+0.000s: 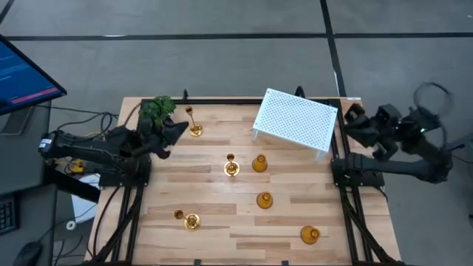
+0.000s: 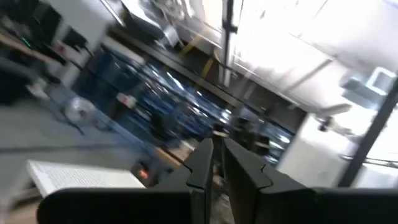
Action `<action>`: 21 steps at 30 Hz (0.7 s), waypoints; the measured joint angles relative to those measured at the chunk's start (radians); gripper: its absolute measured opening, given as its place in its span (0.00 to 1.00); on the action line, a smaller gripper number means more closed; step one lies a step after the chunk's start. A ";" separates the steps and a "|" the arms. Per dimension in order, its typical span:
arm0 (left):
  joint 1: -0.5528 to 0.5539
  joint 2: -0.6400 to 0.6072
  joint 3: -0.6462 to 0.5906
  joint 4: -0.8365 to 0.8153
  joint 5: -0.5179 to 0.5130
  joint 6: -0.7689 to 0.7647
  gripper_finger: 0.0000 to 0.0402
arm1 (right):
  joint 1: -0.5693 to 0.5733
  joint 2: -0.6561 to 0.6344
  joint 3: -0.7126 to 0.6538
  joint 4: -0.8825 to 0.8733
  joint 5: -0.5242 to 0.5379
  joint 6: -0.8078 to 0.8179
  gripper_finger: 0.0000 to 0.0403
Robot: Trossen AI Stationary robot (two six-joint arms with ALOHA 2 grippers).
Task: Pick & Place candle stick holders
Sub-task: Put the top gold candle holder on the shelf
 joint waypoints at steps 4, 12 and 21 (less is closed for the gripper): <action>0.000 0.038 0.091 -0.133 -0.128 0.098 0.05 | 0.000 0.100 0.206 -0.242 0.105 -0.181 0.18; 0.001 0.133 0.258 -0.507 -0.597 0.245 0.05 | 0.000 0.178 0.434 -0.396 0.263 -0.414 0.18; 0.000 0.140 0.271 -0.519 -0.724 0.483 0.30 | 0.000 0.149 0.456 -0.493 0.375 -0.439 0.18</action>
